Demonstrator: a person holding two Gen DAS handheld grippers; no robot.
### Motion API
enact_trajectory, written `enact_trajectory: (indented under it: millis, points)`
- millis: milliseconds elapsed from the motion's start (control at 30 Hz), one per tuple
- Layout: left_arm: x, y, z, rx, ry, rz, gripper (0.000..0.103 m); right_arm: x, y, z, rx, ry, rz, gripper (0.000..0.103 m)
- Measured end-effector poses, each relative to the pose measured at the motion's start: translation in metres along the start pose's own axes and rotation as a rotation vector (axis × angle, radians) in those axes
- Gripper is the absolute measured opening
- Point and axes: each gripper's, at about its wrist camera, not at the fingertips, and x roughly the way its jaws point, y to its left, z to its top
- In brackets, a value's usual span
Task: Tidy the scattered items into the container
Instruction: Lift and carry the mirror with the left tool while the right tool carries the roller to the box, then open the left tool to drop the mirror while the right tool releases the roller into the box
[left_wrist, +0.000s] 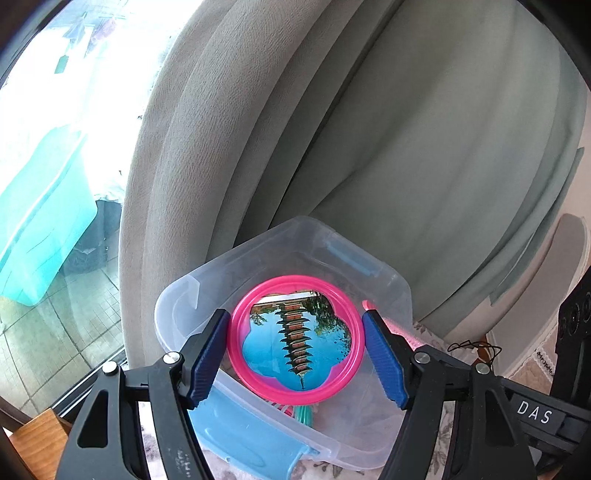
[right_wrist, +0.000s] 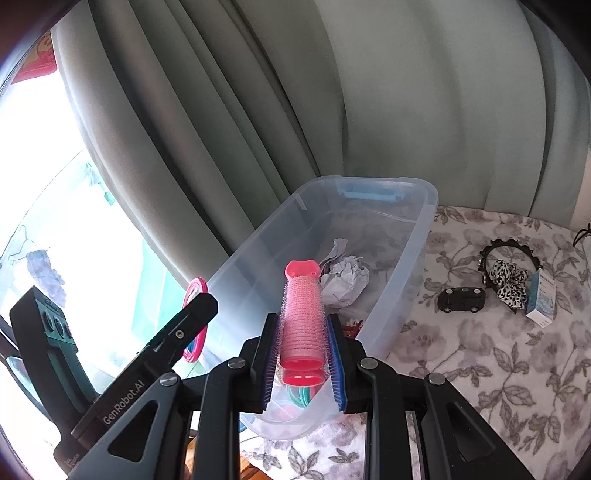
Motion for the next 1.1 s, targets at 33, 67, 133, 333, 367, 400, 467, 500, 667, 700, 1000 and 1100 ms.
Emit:
enact_trajectory:
  millis: [33,67,133,333,367,400,467,500,667,700,1000,1100]
  points:
    - [0.002,0.0,0.0,0.0,0.004,0.001,0.074,0.003,0.0,0.001,-0.003,0.005,-0.001,0.027]
    - [0.004,0.001,0.0,-0.002,0.007,0.001,0.074,0.007,0.0,0.001,-0.005,0.011,-0.003,0.027]
    - [0.007,0.002,-0.001,-0.005,0.013,0.001,0.074,0.014,-0.002,0.001,-0.004,0.021,-0.009,0.027]
    - [0.018,0.006,-0.004,-0.016,0.037,0.001,0.074,0.027,-0.009,0.001,0.009,0.049,-0.01,0.027]
    - [0.02,0.006,-0.004,-0.014,0.039,0.002,0.074,0.029,-0.01,0.001,0.012,0.053,-0.011,0.027]
    - [0.022,0.005,-0.004,-0.008,0.039,0.004,0.074,0.031,-0.011,0.0,0.016,0.056,-0.011,0.027]
    - [0.026,0.003,-0.004,-0.003,0.042,0.002,0.074,0.033,-0.012,0.0,0.018,0.059,-0.011,0.027]
    - [0.027,0.002,-0.004,-0.003,0.043,-0.001,0.074,0.033,-0.012,0.0,0.019,0.06,-0.01,0.027]
    - [0.03,-0.002,-0.005,0.012,0.036,0.005,0.074,0.035,-0.014,0.001,0.021,0.064,-0.007,0.027]
    - [0.03,-0.002,-0.004,0.015,0.034,0.006,0.074,0.035,-0.015,0.001,0.021,0.064,-0.006,0.027]
    - [0.024,0.002,-0.005,0.014,0.023,0.005,0.074,0.037,-0.017,0.002,0.029,0.074,0.001,0.028]
    - [0.023,0.005,-0.004,0.013,0.024,-0.001,0.074,0.036,-0.017,0.002,0.033,0.08,0.004,0.028]
